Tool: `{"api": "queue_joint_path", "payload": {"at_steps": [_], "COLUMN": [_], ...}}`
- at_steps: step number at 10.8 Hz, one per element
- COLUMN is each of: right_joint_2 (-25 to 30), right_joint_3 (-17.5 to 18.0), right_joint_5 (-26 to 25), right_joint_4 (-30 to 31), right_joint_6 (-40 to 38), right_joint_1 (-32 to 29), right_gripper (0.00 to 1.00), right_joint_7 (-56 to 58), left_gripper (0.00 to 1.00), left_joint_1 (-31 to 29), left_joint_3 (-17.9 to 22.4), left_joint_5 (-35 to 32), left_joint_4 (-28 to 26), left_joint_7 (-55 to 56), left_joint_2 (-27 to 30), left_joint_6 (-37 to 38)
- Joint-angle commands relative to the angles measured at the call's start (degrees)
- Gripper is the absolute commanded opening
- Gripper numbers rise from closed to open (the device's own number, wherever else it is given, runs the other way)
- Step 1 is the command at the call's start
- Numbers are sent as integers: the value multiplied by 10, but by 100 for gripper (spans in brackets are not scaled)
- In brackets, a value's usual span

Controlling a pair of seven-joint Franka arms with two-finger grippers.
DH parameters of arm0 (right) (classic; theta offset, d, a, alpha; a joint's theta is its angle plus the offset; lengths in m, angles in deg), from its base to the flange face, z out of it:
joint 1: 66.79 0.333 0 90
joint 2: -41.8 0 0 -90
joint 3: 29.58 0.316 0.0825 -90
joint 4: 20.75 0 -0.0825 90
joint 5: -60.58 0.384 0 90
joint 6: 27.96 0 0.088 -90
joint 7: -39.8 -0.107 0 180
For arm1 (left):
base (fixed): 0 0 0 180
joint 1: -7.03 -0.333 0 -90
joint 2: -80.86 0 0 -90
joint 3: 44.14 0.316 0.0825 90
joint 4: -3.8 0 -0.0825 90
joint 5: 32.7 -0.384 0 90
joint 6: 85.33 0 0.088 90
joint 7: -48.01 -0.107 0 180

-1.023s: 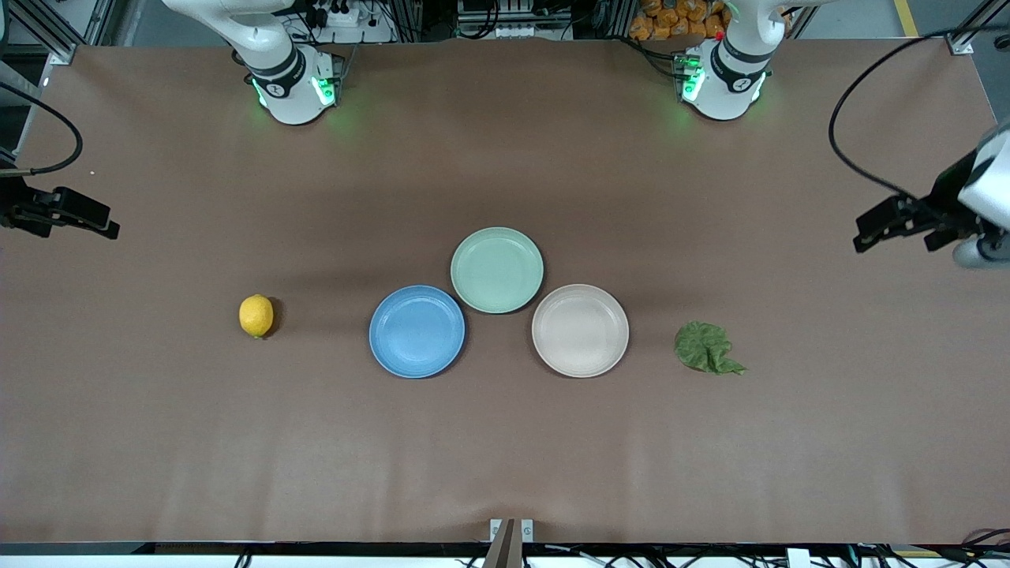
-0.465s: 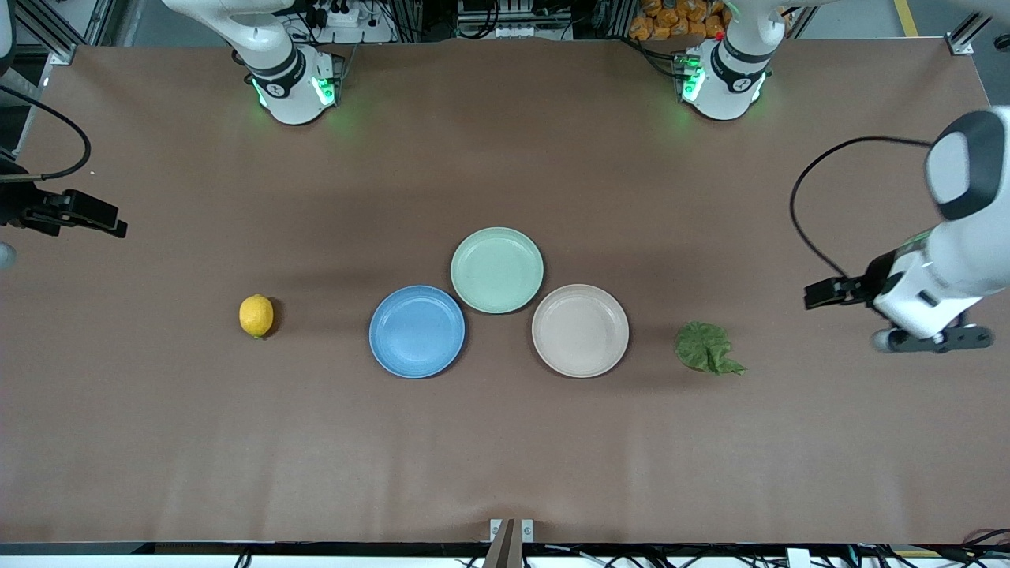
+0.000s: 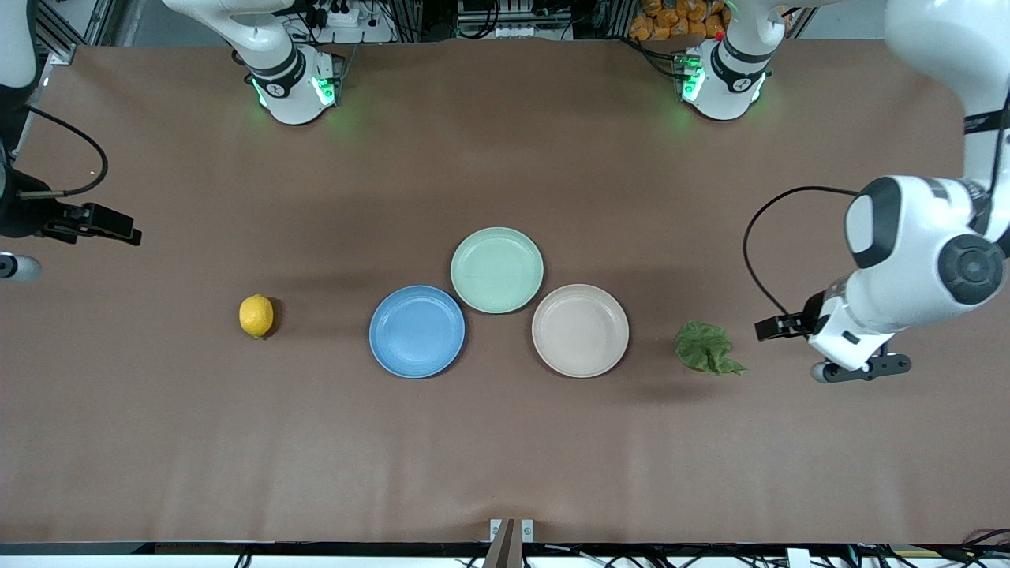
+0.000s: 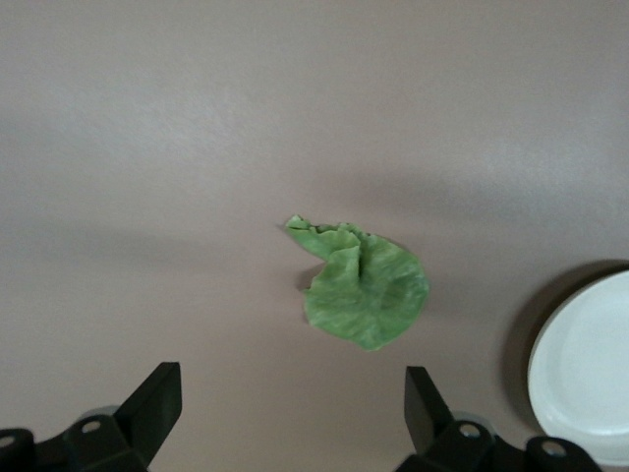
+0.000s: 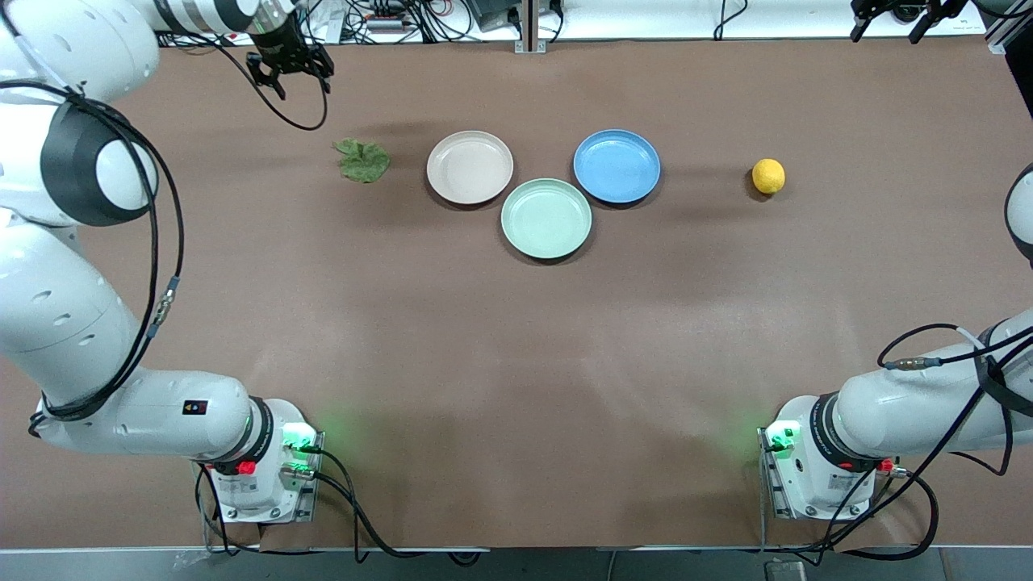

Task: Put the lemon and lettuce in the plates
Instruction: 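Move the left gripper to the lettuce while the right gripper reaches the lemon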

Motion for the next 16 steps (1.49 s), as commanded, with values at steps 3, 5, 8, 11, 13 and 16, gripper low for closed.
{"api": "queue_joint_path", "payload": {"at_steps": [3,5,8,11,13,16], "right_joint_2": [7,7,12,15,14,8], "right_joint_3": [1,1,2,2,3,3], "right_joint_5": [5,5,6,6,6,9], "right_joint_4": [68,115,175,226,263,322], "right_joint_6": [61,100,165,232,285,368], "right_joint_1": [-3,-3,-2,1,2,4], "right_gripper": [100,100,100,100,100,100], "right_joint_7": [8,20,21,21,21,20], "left_gripper": [100,100,100,100,100,100], "left_joint_1": [6,11,16,26,41,42], "left_joint_3": [2,2,2,2,2,2], "left_joint_5": [-9,-9,-9,-11,-35,-36], "left_joint_4": [-3,-18,-62,-60,-58,-58], "left_joint_7": [66,91,115,142,146,150], "left_joint_2": [-66,-77,-93,-119,-132,-142], "left_joint_6": [-104,-129,-200,-212,-215,-215]}}
